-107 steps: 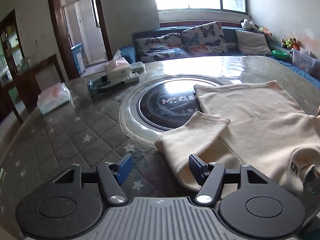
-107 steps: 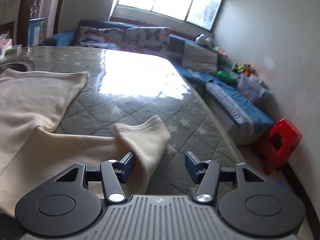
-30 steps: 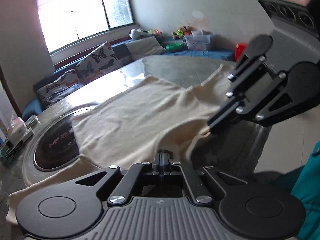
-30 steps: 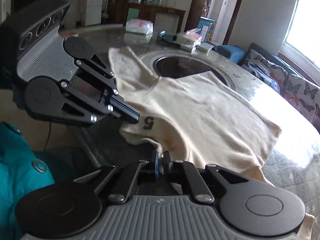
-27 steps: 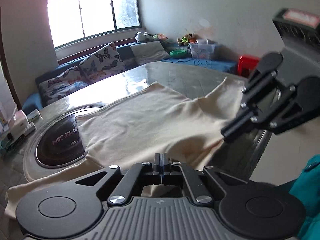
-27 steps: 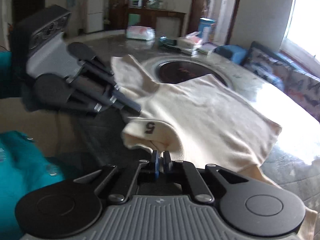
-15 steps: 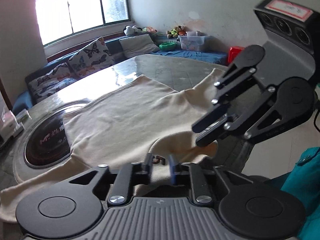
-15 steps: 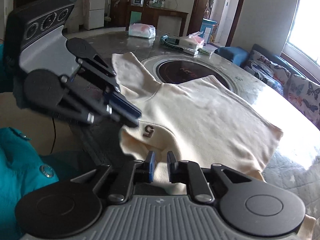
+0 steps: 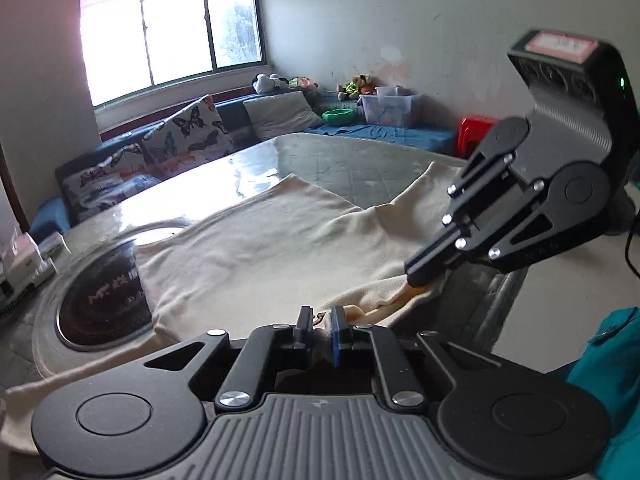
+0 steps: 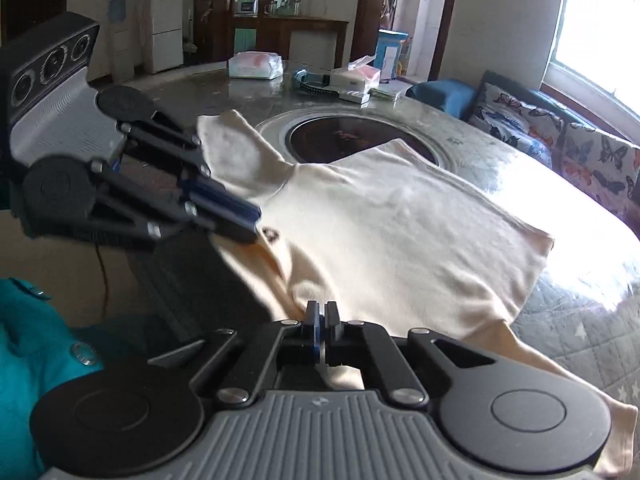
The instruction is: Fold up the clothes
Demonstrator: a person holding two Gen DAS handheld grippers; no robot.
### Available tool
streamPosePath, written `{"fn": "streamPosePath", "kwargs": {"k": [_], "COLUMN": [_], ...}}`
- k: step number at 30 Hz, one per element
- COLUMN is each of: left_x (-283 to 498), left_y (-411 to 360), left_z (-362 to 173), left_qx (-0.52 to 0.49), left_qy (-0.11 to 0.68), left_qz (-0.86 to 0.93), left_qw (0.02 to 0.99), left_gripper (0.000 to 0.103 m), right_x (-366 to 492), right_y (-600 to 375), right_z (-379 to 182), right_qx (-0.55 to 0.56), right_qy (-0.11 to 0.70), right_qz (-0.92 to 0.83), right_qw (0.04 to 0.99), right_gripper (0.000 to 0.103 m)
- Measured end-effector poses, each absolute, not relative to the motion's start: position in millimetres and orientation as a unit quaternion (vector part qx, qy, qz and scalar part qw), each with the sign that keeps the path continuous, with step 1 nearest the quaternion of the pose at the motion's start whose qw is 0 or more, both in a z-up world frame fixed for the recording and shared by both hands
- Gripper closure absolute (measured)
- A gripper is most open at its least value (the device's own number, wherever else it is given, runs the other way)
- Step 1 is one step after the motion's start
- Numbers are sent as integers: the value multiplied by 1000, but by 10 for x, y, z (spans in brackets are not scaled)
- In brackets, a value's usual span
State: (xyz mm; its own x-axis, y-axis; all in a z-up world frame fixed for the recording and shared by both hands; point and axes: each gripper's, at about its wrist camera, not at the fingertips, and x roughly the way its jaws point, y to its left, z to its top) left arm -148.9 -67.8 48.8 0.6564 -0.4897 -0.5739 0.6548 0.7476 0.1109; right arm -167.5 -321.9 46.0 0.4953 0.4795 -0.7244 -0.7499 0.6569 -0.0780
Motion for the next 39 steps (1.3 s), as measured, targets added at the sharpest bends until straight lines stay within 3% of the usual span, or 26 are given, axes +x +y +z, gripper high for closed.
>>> {"fn": "streamPosePath", "kwargs": {"k": [4, 12, 17, 28, 39], "left_x": [-1484, -1363, -1222, -877, -952], "left_y": [-683, -573, -617, -1073, -1250], "left_z": [365, 503, 596, 246, 153], "left_qx": [172, 132, 117, 87, 96], "left_qy": [289, 284, 280, 329, 332], "left_qz": [-334, -330, -315, -334, -366], "left_qw": [881, 891, 899, 879, 864], "left_gripper": [93, 93, 92, 92, 92], "right_x": [-1706, -1584, -1496, -1598, -1070], "right_y": [-3249, -3224, -3168, -3458, -4702], "right_z": [376, 411, 386, 415, 126], "right_qx": [-210, -183, -171, -137, -63], "right_qy": [375, 364, 352, 352, 369], "right_qz": [390, 393, 388, 366, 92], "right_qw": [814, 825, 835, 851, 923], "right_gripper": [101, 92, 92, 89, 84]}}
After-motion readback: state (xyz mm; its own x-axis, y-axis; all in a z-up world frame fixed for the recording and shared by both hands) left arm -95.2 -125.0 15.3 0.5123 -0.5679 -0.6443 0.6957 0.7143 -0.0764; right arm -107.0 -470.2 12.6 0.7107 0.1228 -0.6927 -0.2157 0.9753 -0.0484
